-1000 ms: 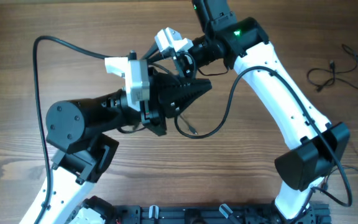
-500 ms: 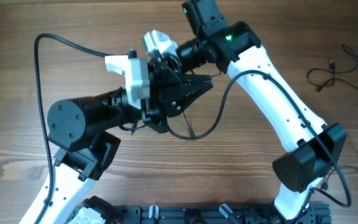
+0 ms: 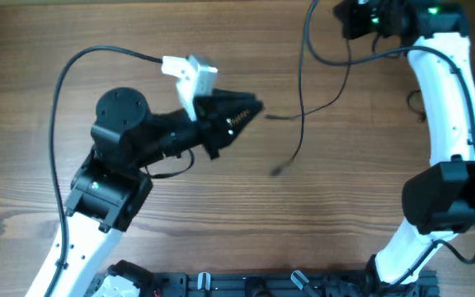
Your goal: Untangle cables
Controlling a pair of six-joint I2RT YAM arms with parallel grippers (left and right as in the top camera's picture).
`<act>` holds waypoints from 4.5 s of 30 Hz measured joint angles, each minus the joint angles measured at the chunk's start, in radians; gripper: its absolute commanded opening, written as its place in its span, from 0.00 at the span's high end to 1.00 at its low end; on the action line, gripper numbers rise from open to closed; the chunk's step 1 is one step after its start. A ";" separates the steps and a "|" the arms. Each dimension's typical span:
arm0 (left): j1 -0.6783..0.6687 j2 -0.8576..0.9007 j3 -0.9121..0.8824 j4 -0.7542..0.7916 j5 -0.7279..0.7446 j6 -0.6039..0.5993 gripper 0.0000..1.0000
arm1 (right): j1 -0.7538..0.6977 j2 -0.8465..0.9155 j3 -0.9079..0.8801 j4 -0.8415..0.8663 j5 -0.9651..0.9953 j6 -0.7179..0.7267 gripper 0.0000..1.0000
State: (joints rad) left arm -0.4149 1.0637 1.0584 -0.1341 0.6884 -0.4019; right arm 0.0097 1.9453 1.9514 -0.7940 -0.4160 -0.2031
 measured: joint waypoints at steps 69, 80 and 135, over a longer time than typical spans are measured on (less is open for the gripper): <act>0.057 -0.002 0.001 -0.412 -0.273 0.003 0.00 | -0.158 -0.311 0.003 -0.392 0.332 0.121 0.00; 0.057 -0.002 0.001 -0.412 -0.273 0.003 0.00 | -0.158 -0.311 0.003 -0.392 0.332 0.121 0.00; 0.365 -1.051 -1.048 0.062 -0.691 0.148 0.00 | -0.158 -0.311 0.002 -0.396 0.332 0.121 0.00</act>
State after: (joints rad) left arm -0.0494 0.0128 0.0101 -0.0723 -0.0029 -0.2535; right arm -0.1478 1.6348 1.9530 -1.1896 -0.0845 -0.0818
